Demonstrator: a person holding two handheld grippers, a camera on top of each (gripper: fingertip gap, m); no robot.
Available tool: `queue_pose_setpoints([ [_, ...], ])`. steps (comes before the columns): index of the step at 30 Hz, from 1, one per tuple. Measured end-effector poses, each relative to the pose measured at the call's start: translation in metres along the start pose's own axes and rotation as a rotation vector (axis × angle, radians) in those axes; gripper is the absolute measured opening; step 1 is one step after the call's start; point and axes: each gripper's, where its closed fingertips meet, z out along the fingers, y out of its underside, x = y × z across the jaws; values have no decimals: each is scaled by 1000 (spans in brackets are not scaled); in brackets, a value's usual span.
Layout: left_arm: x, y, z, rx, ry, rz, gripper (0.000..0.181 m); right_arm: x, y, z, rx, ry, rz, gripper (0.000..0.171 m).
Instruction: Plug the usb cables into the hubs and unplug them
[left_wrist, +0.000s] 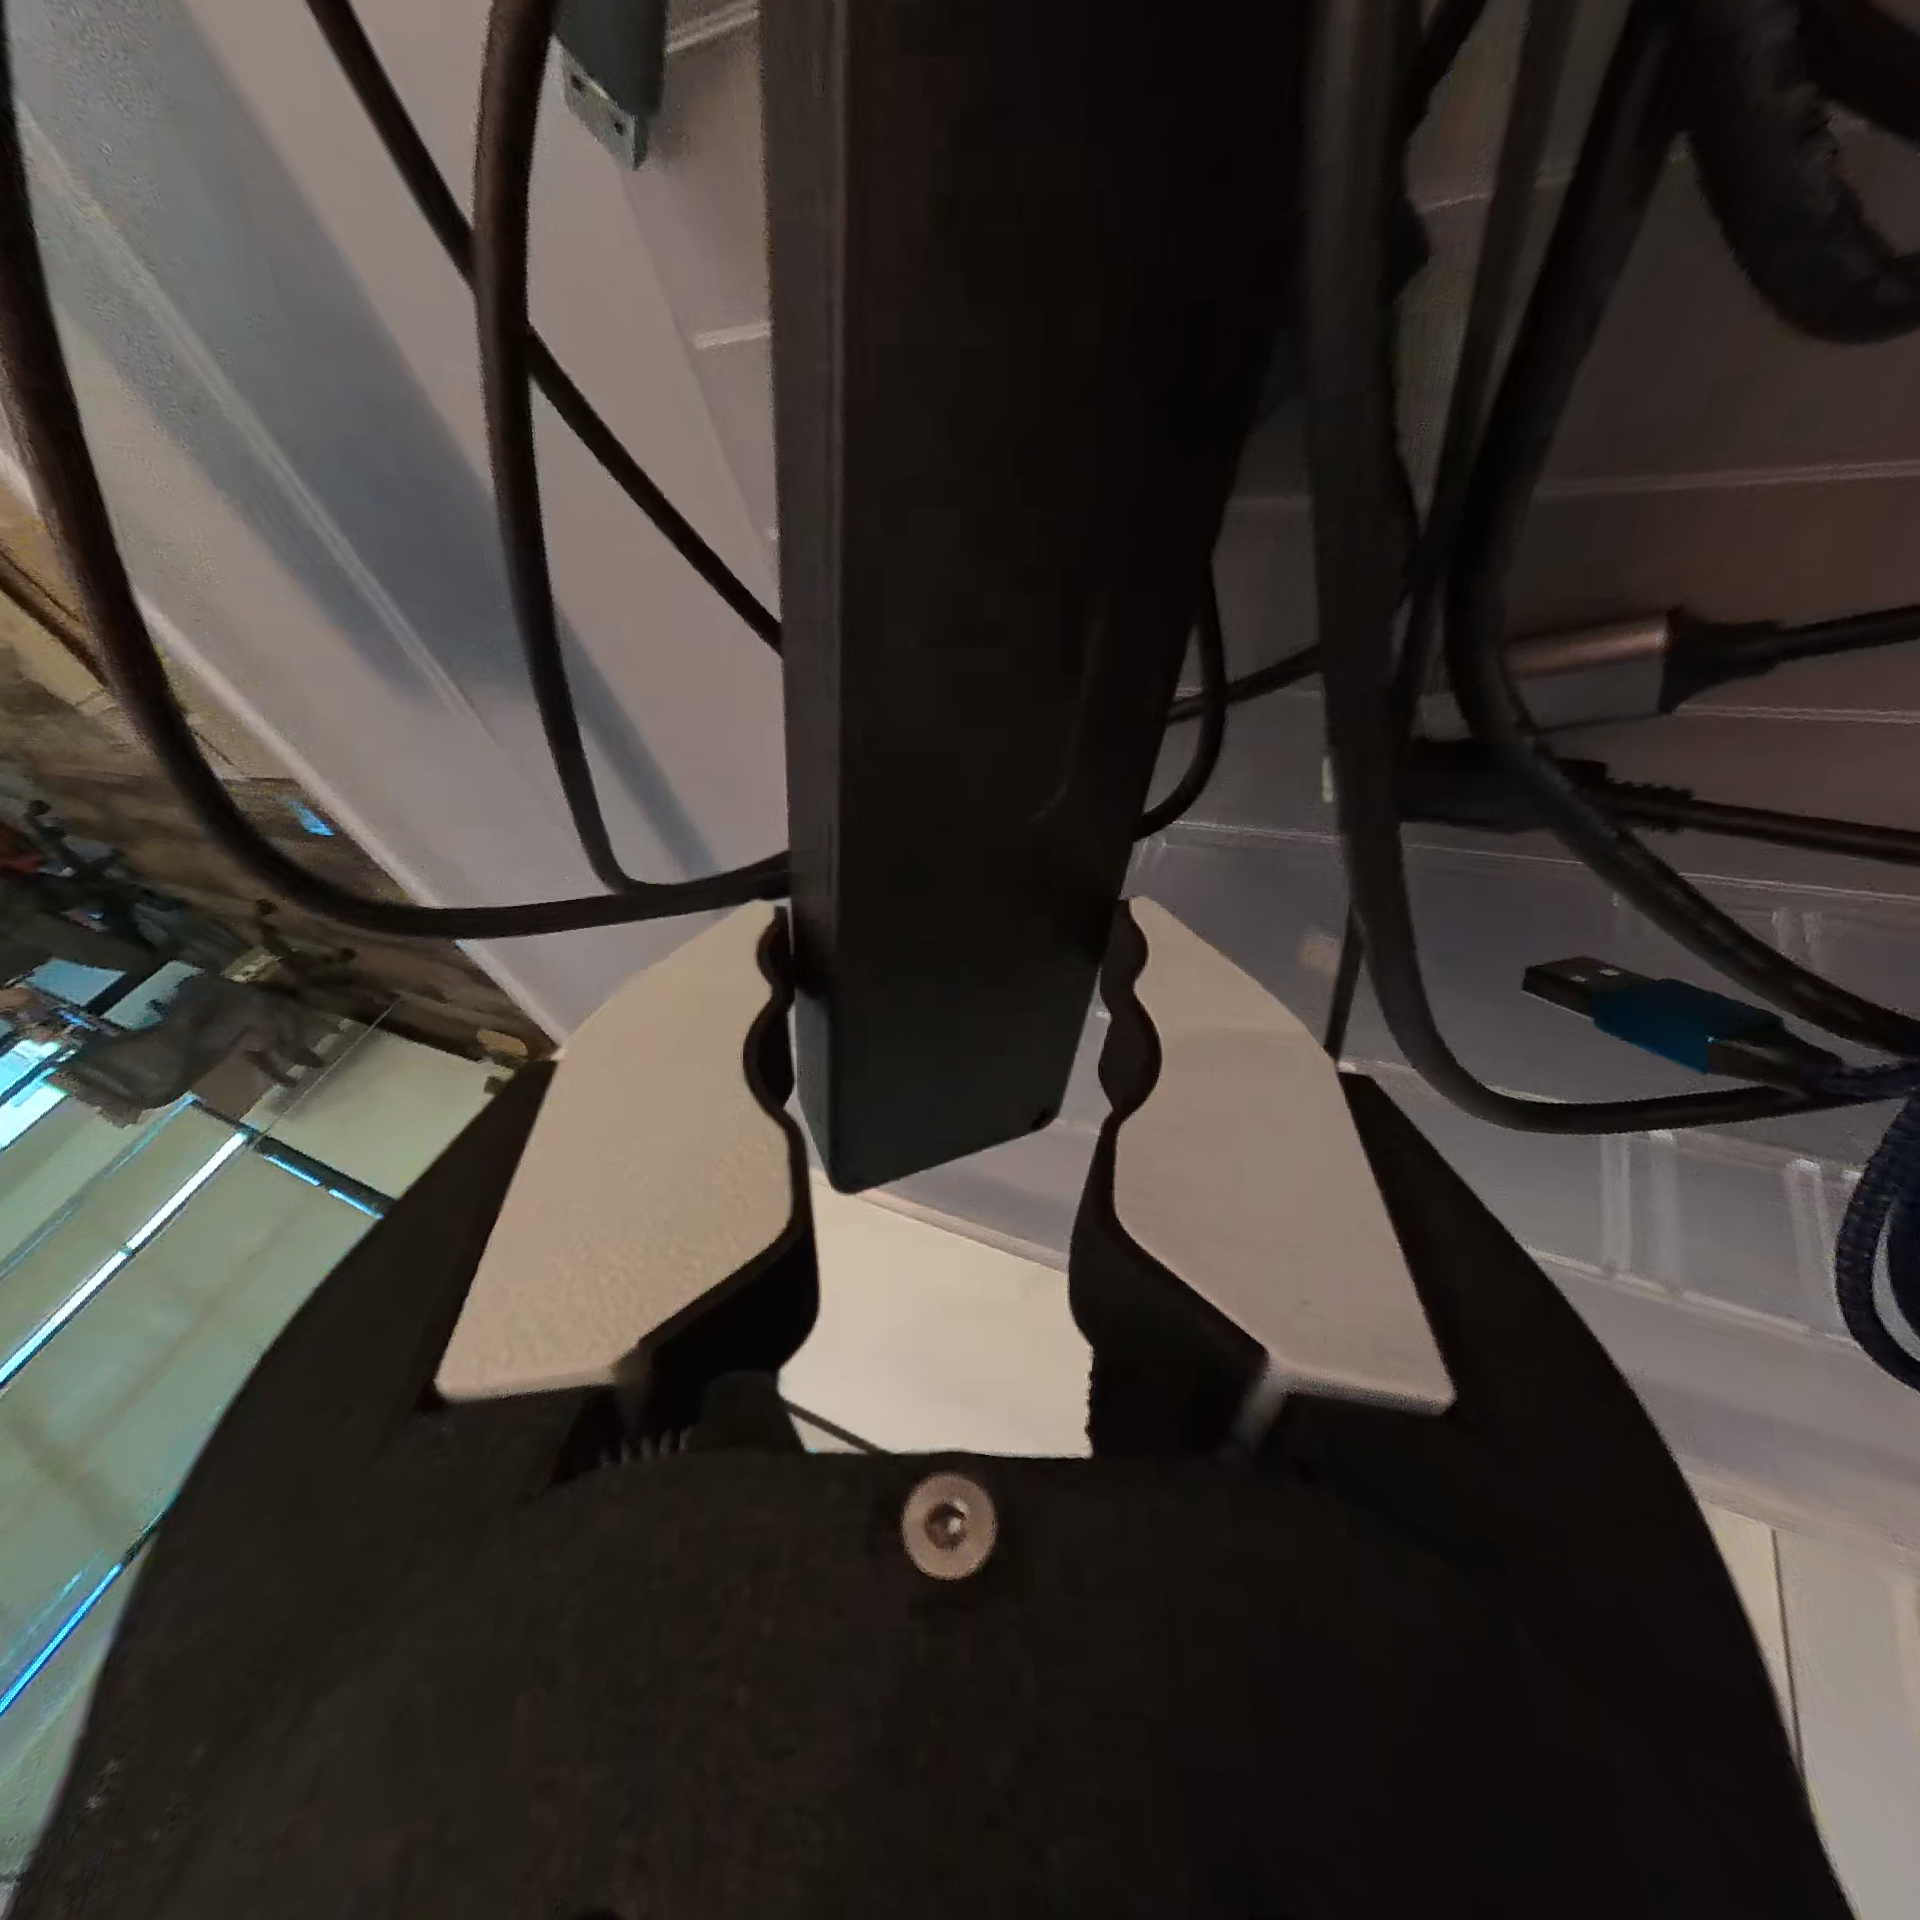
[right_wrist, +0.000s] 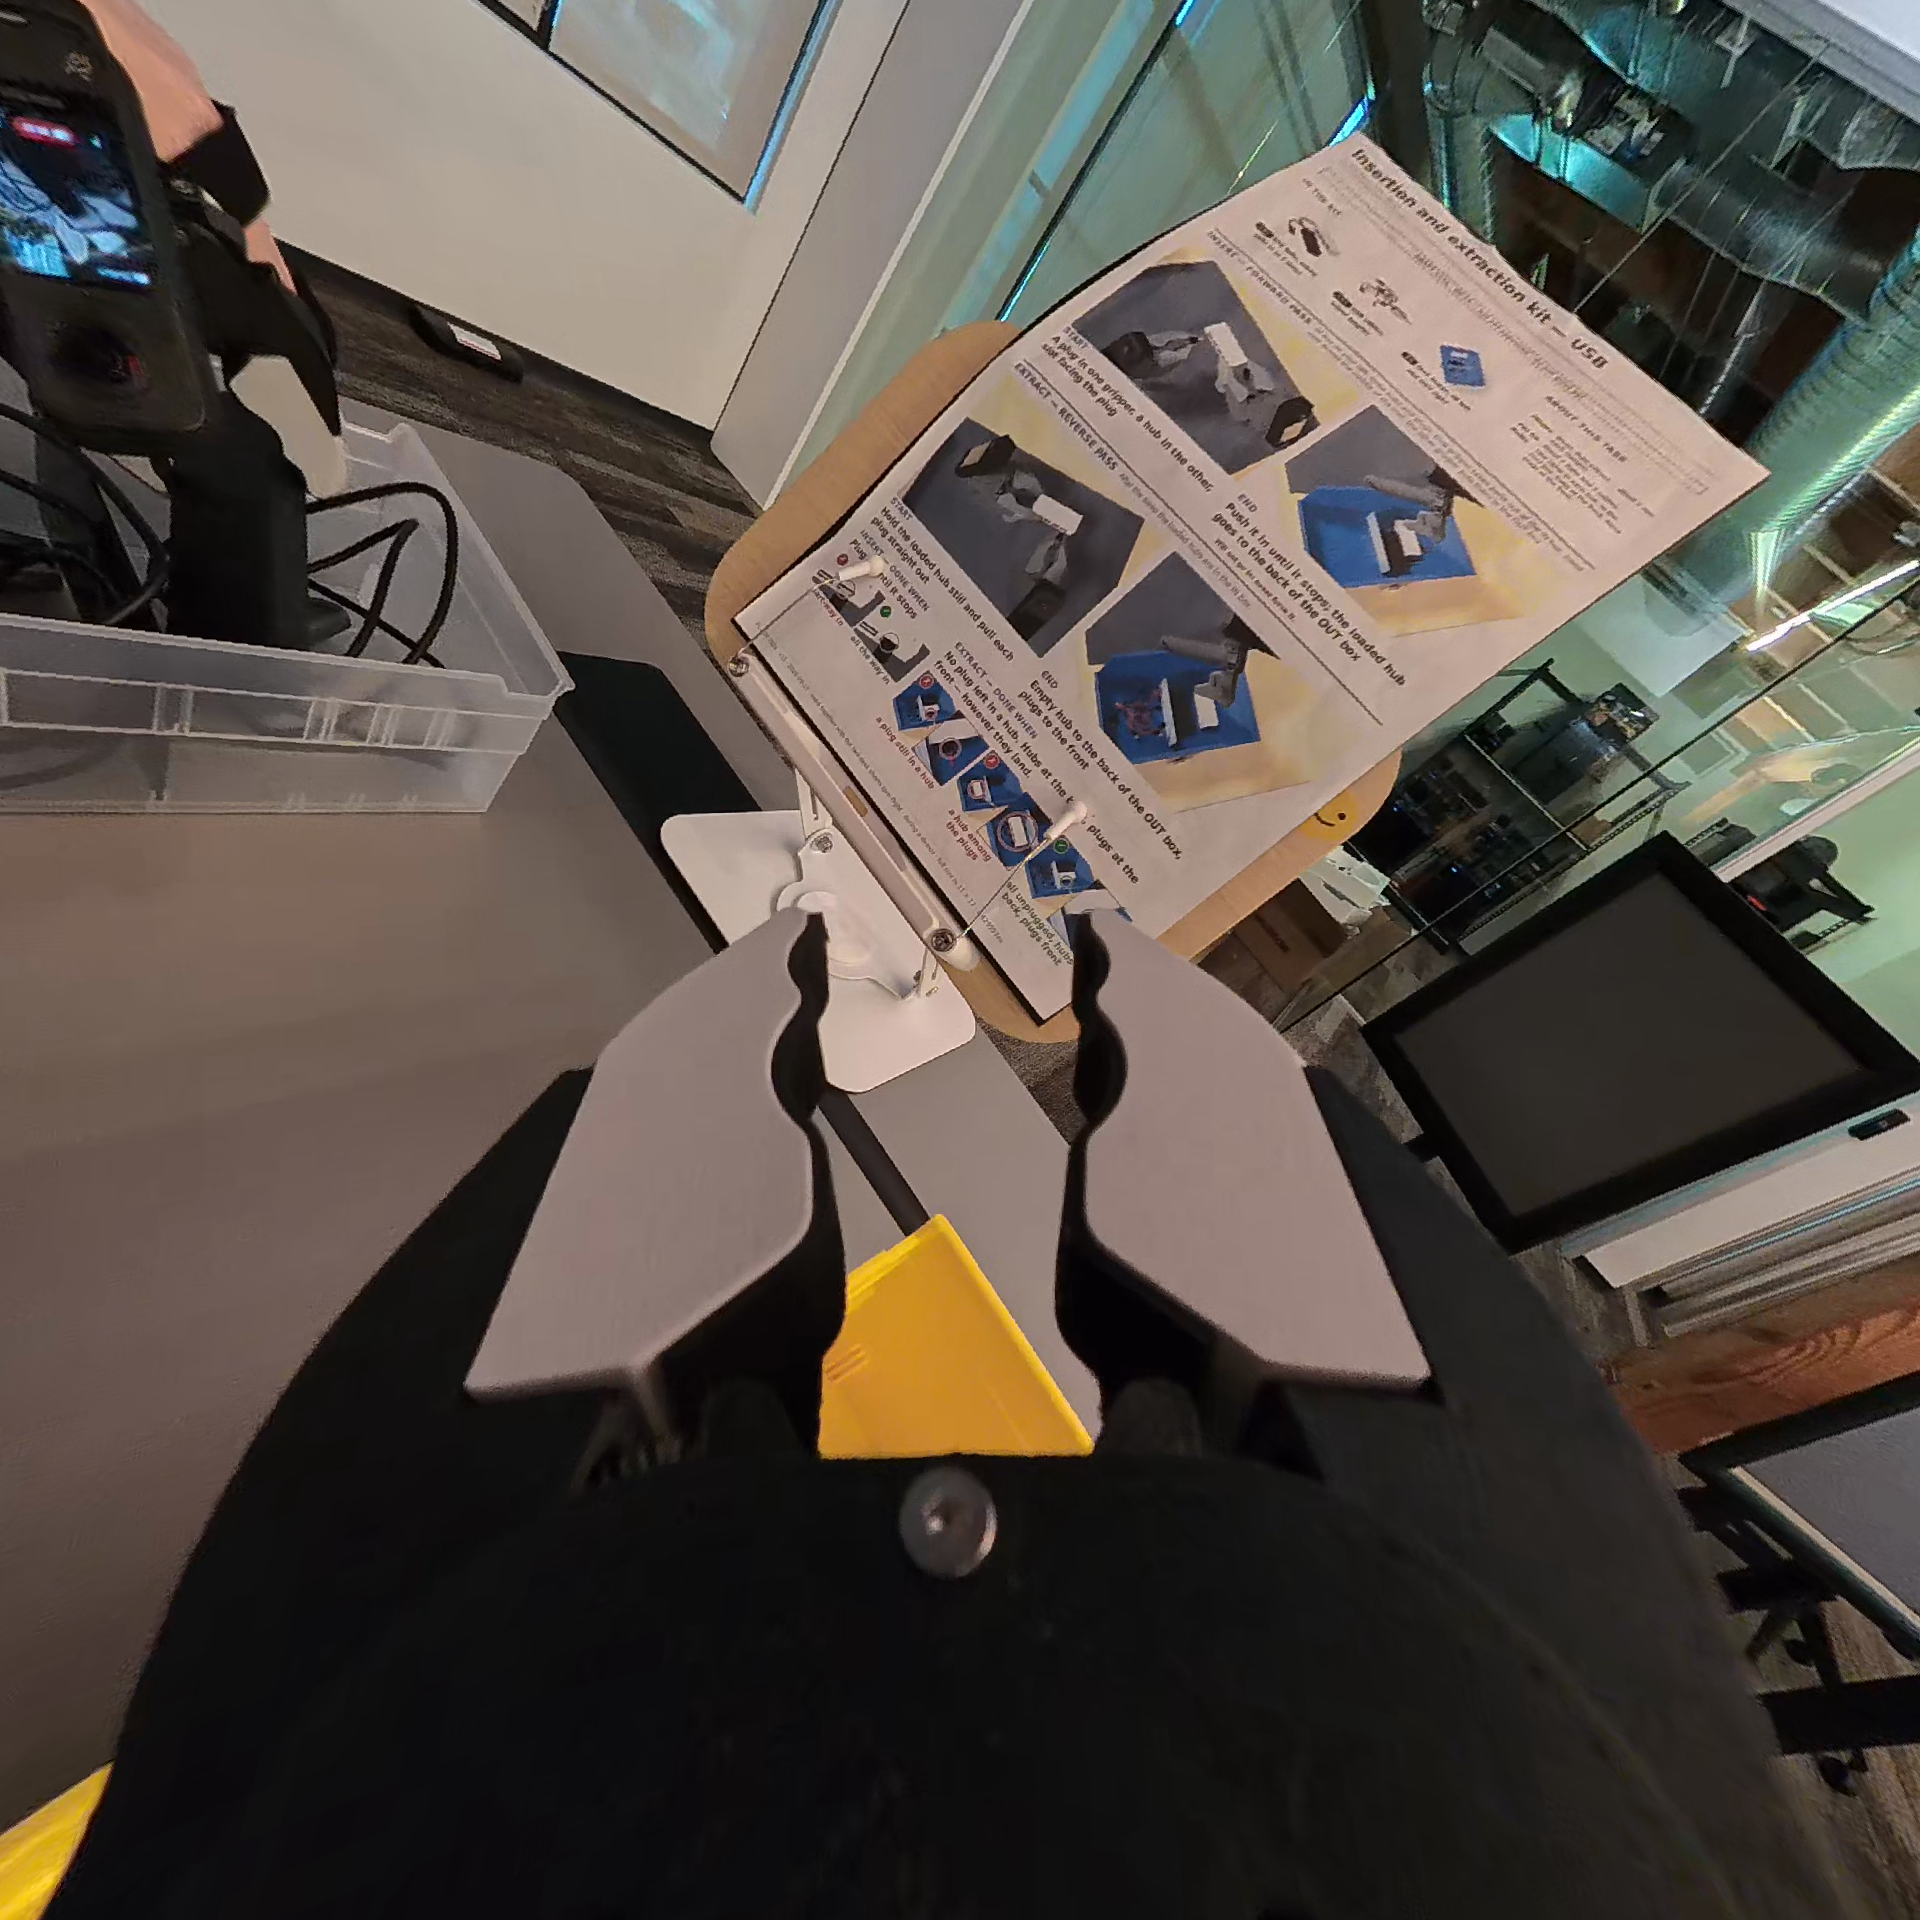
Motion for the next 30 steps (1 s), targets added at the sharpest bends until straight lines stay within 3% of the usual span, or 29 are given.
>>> queue_pose_setpoints([
  [11,3,4,-6,-93,67,-44,57,2,-3,-3,24,-6,16,46],
  [20,-27,9,-63,-61,-49,-149,57,3,-5,-6,37,-9,16,46],
  [30,-55,31,-126,-279,-220,-31,56,6,-7,-11,49,0,16,46],
])
